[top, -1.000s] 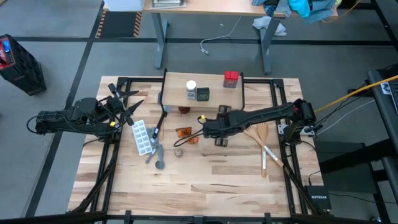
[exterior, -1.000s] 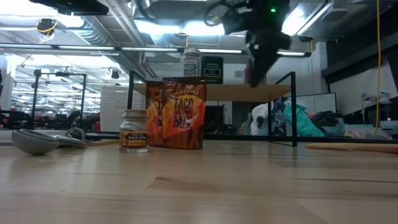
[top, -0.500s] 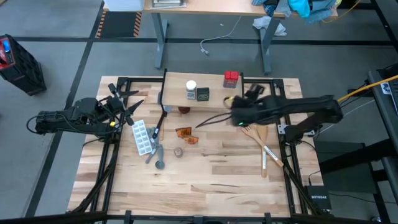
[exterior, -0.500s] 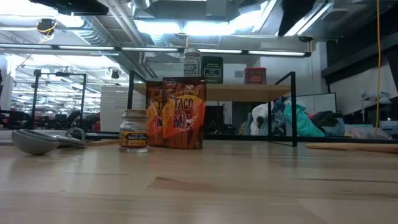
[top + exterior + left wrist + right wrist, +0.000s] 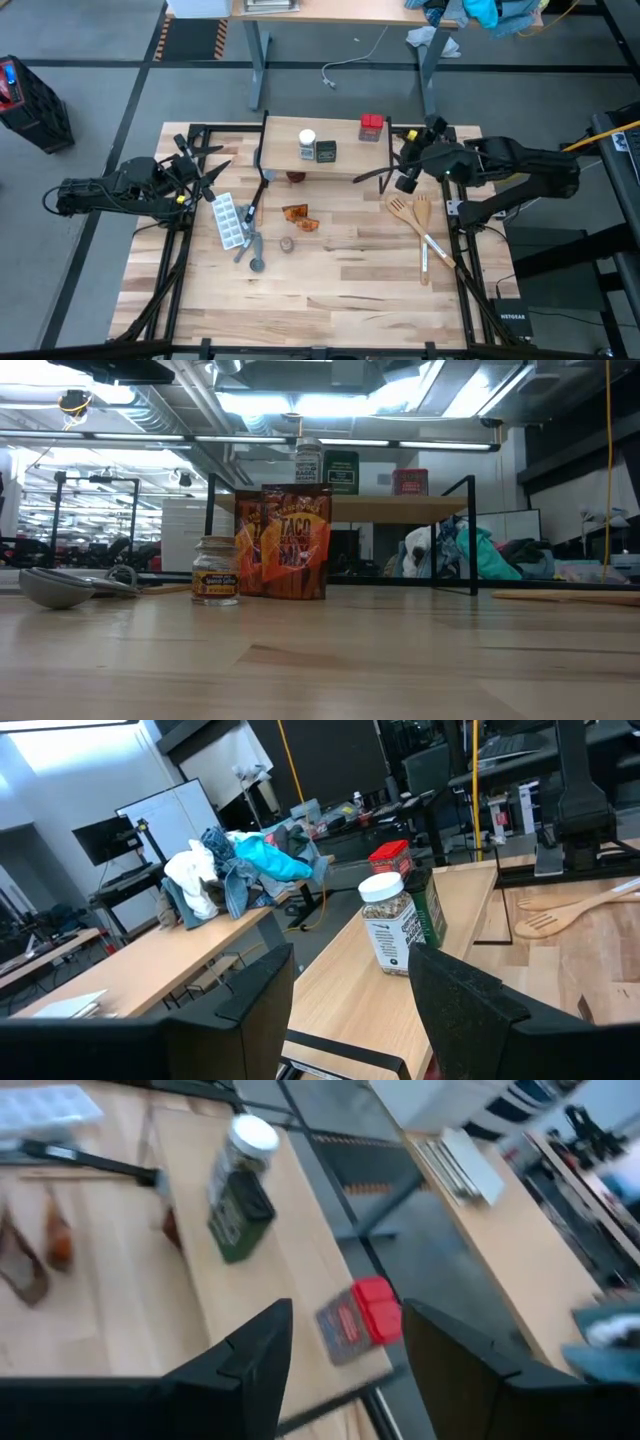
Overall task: Shelf spices
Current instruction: Remove the red seasoning can from the shelf
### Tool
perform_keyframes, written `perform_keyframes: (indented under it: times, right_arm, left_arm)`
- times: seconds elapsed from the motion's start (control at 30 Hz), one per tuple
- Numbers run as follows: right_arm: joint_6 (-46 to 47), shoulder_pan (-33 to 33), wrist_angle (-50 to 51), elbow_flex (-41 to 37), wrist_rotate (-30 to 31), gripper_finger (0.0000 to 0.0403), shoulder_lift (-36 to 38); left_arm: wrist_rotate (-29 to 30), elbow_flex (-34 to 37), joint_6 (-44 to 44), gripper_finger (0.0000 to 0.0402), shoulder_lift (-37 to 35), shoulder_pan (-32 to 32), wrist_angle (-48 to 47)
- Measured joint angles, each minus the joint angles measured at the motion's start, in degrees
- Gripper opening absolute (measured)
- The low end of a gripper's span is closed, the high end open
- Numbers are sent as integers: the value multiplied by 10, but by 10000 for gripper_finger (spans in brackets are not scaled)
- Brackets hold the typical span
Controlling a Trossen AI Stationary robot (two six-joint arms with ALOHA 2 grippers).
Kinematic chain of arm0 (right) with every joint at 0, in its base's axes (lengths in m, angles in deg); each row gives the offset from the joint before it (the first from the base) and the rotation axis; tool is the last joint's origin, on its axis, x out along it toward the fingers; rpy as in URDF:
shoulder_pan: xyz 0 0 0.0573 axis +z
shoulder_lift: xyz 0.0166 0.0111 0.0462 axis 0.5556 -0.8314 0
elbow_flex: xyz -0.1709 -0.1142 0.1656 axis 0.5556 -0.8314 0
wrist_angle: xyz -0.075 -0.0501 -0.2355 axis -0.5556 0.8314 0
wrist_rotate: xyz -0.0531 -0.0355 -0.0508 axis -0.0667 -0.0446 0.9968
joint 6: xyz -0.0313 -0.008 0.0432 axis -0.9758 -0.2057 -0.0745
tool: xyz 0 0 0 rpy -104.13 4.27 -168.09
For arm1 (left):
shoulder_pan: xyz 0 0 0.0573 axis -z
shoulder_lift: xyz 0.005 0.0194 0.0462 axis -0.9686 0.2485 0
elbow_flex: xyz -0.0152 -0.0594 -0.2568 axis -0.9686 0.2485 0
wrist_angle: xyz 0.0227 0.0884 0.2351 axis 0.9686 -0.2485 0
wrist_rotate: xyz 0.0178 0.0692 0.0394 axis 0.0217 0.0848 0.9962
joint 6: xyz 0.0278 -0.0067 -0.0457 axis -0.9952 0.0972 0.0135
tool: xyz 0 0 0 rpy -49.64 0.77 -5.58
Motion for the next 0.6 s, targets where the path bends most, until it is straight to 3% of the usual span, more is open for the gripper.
perform_keyframes:
  times: [0.1, 0.23, 0.4, 0.6]
  right_arm:
    - [-38, -3, -67, -38, -26, 195, 12]
    - [-118, -46, -206, -136, -139, 195, 48]
    - [-137, -142, -310, -240, -238, 195, 108]
    - [-147, -283, -431, -350, -432, 195, 163]
  left_arm:
    - [0, 0, 0, 191, 0, 0, 0]
    - [0, 0, 0, 191, 0, 0, 0]
    - [0, 0, 0, 191, 0, 0, 0]
    - [0, 0, -2, 191, 0, 0, 0]
